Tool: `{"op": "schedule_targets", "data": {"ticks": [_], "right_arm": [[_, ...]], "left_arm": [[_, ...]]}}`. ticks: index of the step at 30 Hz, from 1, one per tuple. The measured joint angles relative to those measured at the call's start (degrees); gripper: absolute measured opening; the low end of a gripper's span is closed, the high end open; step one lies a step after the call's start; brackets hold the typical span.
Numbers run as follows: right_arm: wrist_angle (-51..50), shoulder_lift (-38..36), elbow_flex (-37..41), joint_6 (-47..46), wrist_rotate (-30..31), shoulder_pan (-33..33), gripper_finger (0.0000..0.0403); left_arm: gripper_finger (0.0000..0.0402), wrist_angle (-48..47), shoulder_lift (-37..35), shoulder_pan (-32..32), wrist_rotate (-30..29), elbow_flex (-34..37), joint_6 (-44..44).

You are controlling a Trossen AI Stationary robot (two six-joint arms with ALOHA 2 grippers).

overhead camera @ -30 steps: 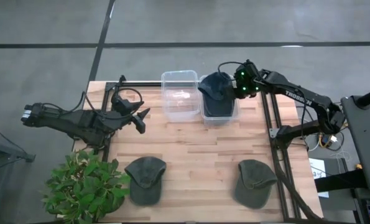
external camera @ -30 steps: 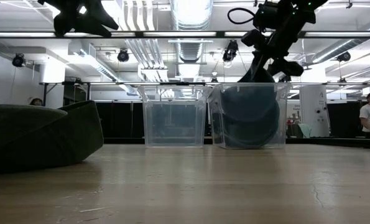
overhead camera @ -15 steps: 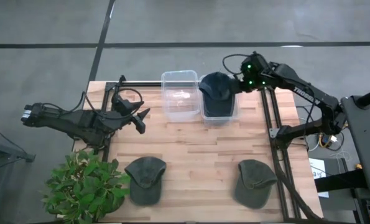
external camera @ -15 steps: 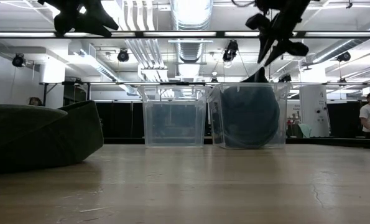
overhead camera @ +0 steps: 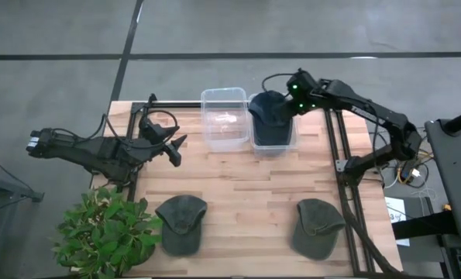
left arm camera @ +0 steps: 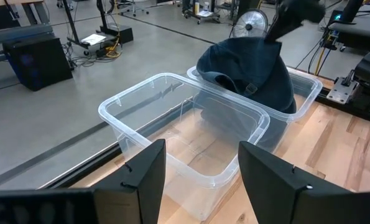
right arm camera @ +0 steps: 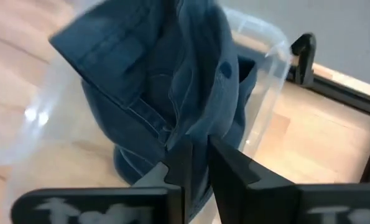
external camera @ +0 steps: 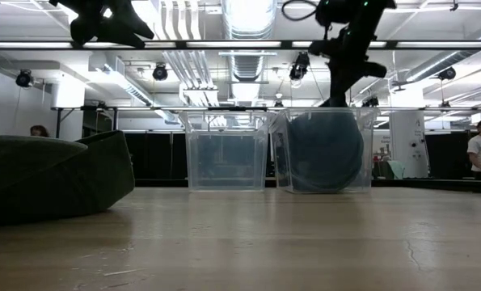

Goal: Pick & Place hat
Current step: Put the blue cap into the right transparent bin

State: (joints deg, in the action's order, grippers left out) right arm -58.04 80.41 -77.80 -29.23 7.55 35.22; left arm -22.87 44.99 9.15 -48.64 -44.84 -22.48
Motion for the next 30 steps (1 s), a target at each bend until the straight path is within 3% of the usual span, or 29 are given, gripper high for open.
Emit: {"op": "schedule_targets", "data": {"ticks": [15,25,30], "right_arm": [[0.2,11.3,0.2,3.9,2.2,0.0,0.0027],[0.7,13.8,0.2,4.0,4.2,-0.1,0.0027],[0.8,11.4,-0.2,3.9,6.1,-1.4,0.0027]], "left_arm": [[0.0194,0.0,0.0,0.0,0.0,0.0,-0.2],[0.0194,0.0,0.0,0.0,0.0,0.1,-0.2],[0.0194,0.0,0.0,0.0,0.3,0.1,-0.2]]}}
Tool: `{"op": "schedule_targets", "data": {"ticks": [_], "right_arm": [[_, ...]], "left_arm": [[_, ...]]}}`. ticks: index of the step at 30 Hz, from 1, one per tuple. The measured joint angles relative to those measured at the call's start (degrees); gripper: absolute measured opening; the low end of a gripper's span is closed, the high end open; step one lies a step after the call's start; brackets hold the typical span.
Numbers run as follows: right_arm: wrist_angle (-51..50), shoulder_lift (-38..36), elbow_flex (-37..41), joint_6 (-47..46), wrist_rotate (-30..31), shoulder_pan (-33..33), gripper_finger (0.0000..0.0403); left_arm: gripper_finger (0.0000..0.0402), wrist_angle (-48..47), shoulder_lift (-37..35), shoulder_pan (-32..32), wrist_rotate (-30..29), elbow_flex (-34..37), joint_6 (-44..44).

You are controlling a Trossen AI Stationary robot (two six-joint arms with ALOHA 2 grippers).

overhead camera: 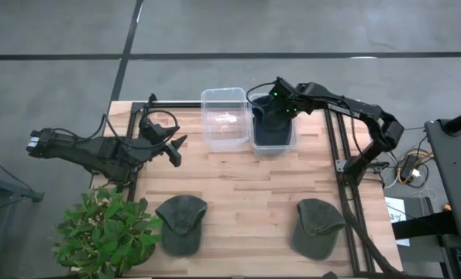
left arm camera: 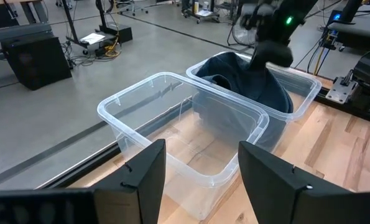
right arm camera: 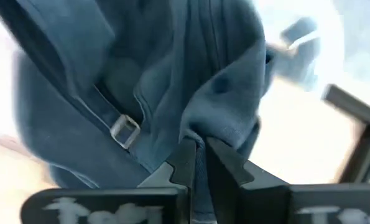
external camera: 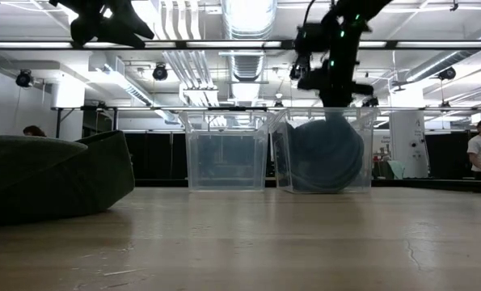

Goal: Pick & Place hat
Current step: Put the blue cap into the right transparent bin

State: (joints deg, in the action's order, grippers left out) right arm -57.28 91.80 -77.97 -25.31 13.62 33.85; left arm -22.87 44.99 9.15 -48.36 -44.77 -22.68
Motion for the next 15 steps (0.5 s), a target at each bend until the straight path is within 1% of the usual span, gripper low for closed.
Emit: {"op": "schedule_targets", "data": {"ticks": [3,10,12,15], "right_arm": [[0.1,-4.3,-1.2,0.0,2.7,-1.4,0.0027],[-2.0,-17.5,-1.3,-1.6,3.6,-5.7,0.0027],[-1.9,-19.7,-0.8,-1.8,4.9,-6.3,0.0027],[-0.8,-20.5,-0.3,-3.0,4.7,-6.2,0.0027]], "left_arm": [[0.0194,0.0,0.0,0.0,0.7,0.0,-0.1],[0.0194,0.0,0.0,0.0,0.9,0.0,-0.1],[0.0194,0.0,0.0,0.0,1.0,0.0,-0.1],[0.0194,0.4,0.0,0.0,1.0,0.0,0.3]]}}
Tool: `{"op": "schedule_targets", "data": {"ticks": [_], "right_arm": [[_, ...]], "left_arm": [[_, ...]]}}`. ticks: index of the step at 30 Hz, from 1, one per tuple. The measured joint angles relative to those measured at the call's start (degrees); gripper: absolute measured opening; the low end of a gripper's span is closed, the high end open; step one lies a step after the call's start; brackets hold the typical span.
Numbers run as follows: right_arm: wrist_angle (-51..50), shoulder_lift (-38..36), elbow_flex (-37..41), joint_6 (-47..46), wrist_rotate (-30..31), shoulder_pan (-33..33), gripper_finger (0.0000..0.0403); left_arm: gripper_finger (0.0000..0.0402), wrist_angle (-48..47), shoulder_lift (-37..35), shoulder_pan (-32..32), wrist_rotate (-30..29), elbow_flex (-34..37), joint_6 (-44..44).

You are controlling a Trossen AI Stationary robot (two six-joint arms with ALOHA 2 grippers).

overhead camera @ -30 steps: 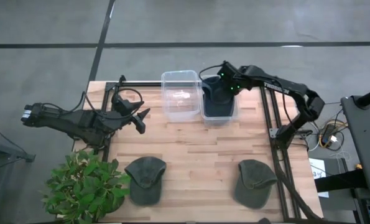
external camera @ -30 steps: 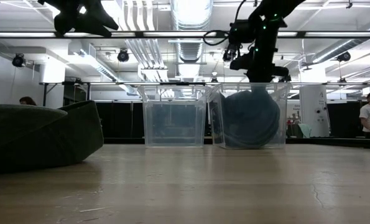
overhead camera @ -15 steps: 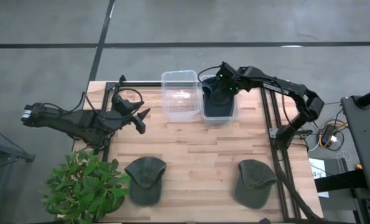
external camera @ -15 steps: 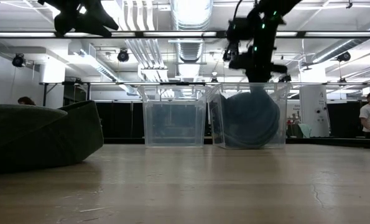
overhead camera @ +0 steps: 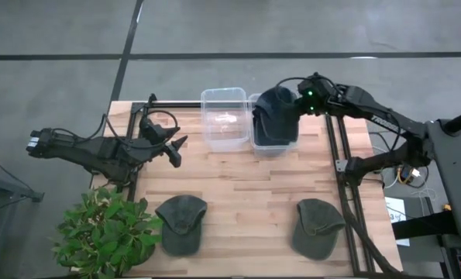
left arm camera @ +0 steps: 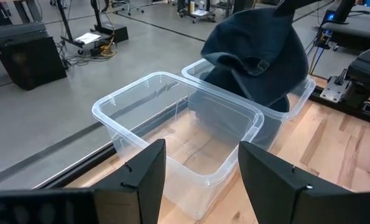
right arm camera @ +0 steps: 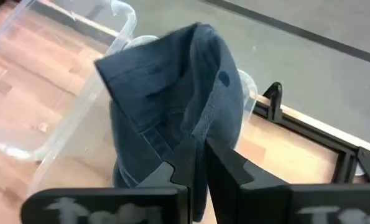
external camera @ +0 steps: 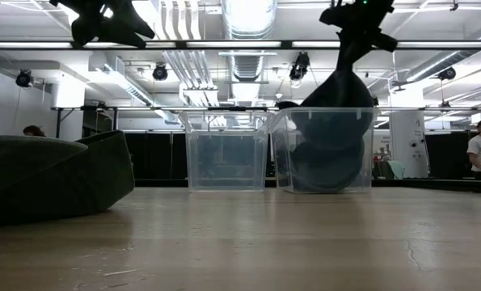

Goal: Pick & Place hat
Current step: Put the blue cap into the right transparent bin

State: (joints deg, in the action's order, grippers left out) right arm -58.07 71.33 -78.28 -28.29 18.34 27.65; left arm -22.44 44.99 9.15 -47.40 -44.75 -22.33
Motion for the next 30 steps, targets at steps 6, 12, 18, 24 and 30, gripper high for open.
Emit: {"op": "schedule_targets", "data": {"ticks": [6,12,18,24,30], "right_arm": [[3.0,2.8,0.2,0.0,-2.1,-0.2,0.0027],[9.6,6.8,0.2,-0.3,-5.2,0.1,0.0027],[6.5,11.8,0.7,-1.3,-5.3,2.1,0.0027],[5.9,16.1,0.9,0.3,-5.3,2.8,0.0028],[5.3,18.4,0.9,3.1,-6.5,2.8,0.0029]], "left_arm": [[0.0194,0.1,0.0,0.0,0.0,0.0,0.8],[0.0194,0.2,0.0,0.0,0.0,0.0,0.8],[0.0194,0.2,0.0,0.0,0.0,0.0,1.4],[0.0194,0.2,0.0,0.0,0.0,0.0,1.5],[0.0194,0.2,0.0,0.0,0.0,0.0,1.5]]}}
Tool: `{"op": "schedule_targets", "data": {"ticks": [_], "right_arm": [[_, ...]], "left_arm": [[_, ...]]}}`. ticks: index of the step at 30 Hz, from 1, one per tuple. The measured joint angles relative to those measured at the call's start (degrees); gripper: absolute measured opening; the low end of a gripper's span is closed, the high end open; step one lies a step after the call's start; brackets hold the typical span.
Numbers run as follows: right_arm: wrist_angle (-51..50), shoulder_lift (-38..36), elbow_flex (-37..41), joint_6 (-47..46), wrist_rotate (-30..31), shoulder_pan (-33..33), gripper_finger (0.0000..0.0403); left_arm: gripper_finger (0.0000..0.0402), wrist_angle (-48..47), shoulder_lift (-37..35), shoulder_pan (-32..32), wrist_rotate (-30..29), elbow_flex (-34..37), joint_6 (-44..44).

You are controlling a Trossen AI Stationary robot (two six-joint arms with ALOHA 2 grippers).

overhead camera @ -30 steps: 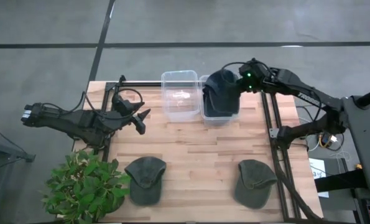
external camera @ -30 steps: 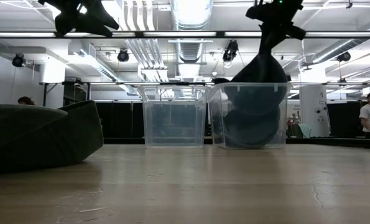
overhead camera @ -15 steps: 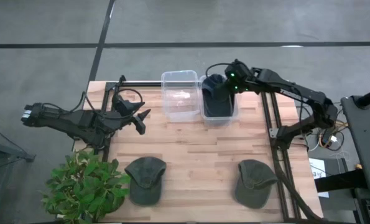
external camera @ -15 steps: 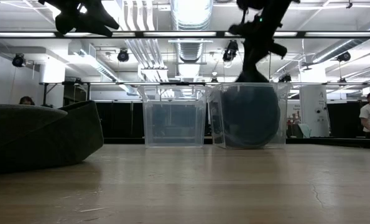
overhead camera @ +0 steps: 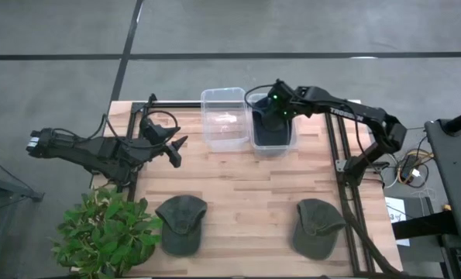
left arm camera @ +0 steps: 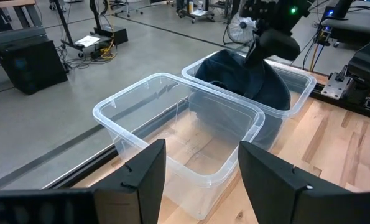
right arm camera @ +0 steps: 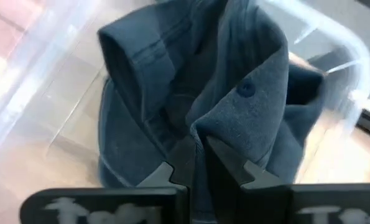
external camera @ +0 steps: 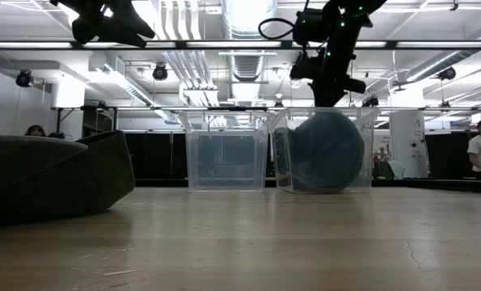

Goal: Pick & Place hat
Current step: Put the blue cap into the right transparent bin

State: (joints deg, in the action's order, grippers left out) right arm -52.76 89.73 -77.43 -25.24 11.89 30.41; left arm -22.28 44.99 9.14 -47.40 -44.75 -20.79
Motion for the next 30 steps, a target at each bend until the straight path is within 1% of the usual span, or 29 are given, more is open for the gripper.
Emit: {"op": "schedule_targets", "data": {"ticks": [4,7,11,18,22,26,30], "right_arm": [[-2.0,0.9,0.0,0.7,-0.4,0.9,0.003],[-3.9,1.5,0.1,0.8,-2.2,1.9,0.0042],[-3.8,2.0,0.2,0.9,-4.5,2.3,0.0073],[-3.6,1.9,0.3,1.0,-5.0,2.2,0.013],[-3.6,1.6,-0.2,2.6,-4.9,2.2,0.0154],[-3.9,0.8,-1.8,2.7,-4.2,2.2,0.0161],[-4.7,-0.4,-3.6,3.1,-1.4,2.2,0.0157]], "left_arm": [[0.0194,0.0,0.0,0.0,0.0,0.0,0.0],[0.0194,0.0,0.0,0.0,0.0,0.0,0.0],[0.0194,0.0,0.0,0.0,0.0,0.0,0.0],[0.0194,0.0,0.0,0.0,0.0,0.0,0.0],[0.0194,0.0,0.0,0.0,0.0,0.0,0.0],[0.0194,0.0,0.0,0.0,0.0,0.0,0.0],[0.0194,0.0,0.0,0.0,0.0,0.0,0.0]]}}
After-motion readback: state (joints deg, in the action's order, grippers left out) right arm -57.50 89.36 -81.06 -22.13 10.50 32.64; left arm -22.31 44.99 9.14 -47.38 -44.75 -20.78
